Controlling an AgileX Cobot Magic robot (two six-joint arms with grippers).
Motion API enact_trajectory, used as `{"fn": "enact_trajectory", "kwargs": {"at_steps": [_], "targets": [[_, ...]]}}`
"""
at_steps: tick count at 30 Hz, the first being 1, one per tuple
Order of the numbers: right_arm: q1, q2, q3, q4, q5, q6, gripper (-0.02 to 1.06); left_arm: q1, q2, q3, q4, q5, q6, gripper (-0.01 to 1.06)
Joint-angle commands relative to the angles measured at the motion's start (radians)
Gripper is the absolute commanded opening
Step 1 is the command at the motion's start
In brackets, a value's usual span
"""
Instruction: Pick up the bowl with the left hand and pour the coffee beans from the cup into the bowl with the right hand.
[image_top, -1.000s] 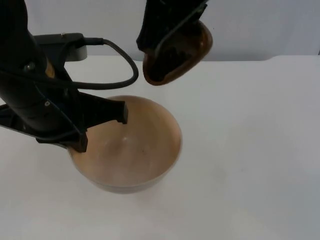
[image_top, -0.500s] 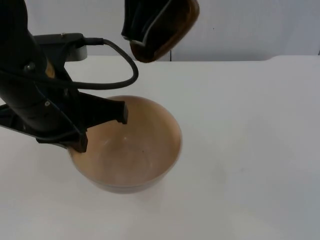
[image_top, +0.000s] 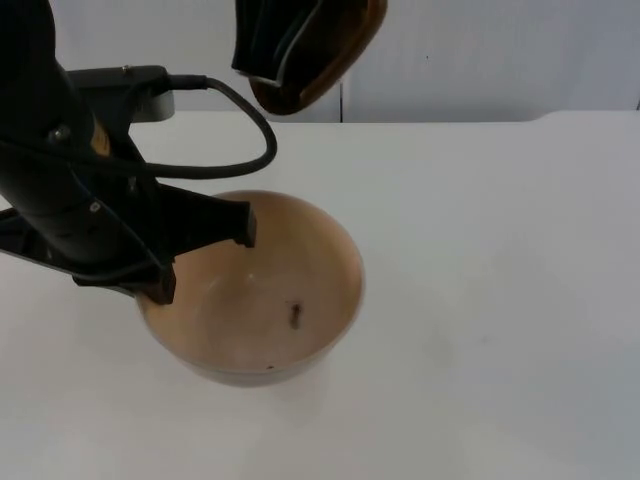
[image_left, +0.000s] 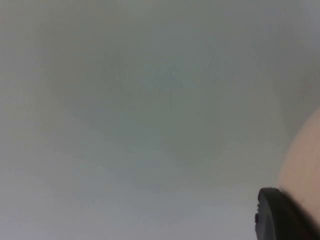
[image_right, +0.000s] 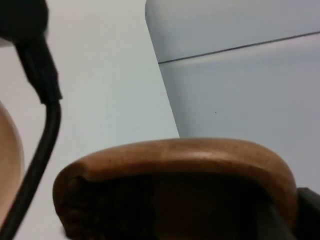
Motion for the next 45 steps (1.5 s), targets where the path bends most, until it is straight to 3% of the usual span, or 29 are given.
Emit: {"fn": "enact_trajectory", "kwargs": {"at_steps": [1,25,45], "targets": [[0.013,-0.019,0.003,-0.025,-0.002,-0.01,0.0,-0.005,-0.011,0.003,0.0,-0.007,-0.01,0.0],[0.046,-0.019,0.003,-0.126,-0.002,-0.031,0.0,-0.005,-0.011,0.003,-0.003,-0.005,-0.01,0.0],[0.046,-0.019,0.003,-0.141,-0.002,-0.043,0.0,-0.005,-0.011,0.003,-0.005,-0.007,-0.01,0.0]]}}
